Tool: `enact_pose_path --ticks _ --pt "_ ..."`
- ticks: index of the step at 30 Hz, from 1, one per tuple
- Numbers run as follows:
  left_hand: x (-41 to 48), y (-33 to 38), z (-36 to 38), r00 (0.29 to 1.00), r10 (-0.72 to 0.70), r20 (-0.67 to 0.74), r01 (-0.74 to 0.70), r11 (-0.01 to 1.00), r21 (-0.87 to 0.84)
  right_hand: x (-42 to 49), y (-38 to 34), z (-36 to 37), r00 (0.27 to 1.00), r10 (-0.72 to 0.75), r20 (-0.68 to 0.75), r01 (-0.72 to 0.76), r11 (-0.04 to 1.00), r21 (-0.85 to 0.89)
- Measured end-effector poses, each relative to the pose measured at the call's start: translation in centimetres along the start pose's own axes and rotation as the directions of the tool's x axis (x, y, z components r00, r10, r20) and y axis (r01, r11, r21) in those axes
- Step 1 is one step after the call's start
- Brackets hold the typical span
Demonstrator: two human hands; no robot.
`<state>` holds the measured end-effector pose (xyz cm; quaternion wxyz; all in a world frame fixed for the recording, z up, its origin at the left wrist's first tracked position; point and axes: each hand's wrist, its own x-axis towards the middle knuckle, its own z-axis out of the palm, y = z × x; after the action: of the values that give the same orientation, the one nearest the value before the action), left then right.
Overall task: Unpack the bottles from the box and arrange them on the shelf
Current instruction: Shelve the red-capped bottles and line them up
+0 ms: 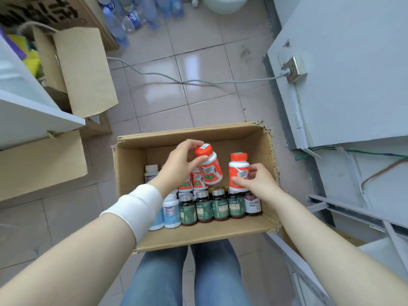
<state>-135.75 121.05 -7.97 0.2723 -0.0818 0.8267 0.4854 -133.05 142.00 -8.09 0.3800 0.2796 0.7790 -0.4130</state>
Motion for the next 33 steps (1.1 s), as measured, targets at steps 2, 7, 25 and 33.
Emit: enact_pose_path --ticks 2,7,25,33 --pt "-3.3 2.1 -2.1 0.999 0.013 -0.05 -0.016 0.998 -0.063 -4.1 -0.6 -0.7 1.0 -0.007 -0.007 0.008 0.997 0.08" --pt "-11.4 6.5 -5.6 0.997 0.037 -0.062 -0.05 0.971 -0.233 -15.2 -1.5 -1.2 0.998 -0.012 -0.057 0.032 0.934 0.355" --pt "-35.5 14.7 -0.9 0.866 0.246 0.435 -0.021 0.888 -0.46 -45.2 10.1 7.7 0.888 0.065 -0.455 0.403 0.369 0.838" --pt "-51.1 18.4 9.9 0.643 0.477 0.6 -0.143 0.844 -0.517 -61.0 22.8 8.6 0.734 0.124 -0.668 0.578 0.401 0.71"
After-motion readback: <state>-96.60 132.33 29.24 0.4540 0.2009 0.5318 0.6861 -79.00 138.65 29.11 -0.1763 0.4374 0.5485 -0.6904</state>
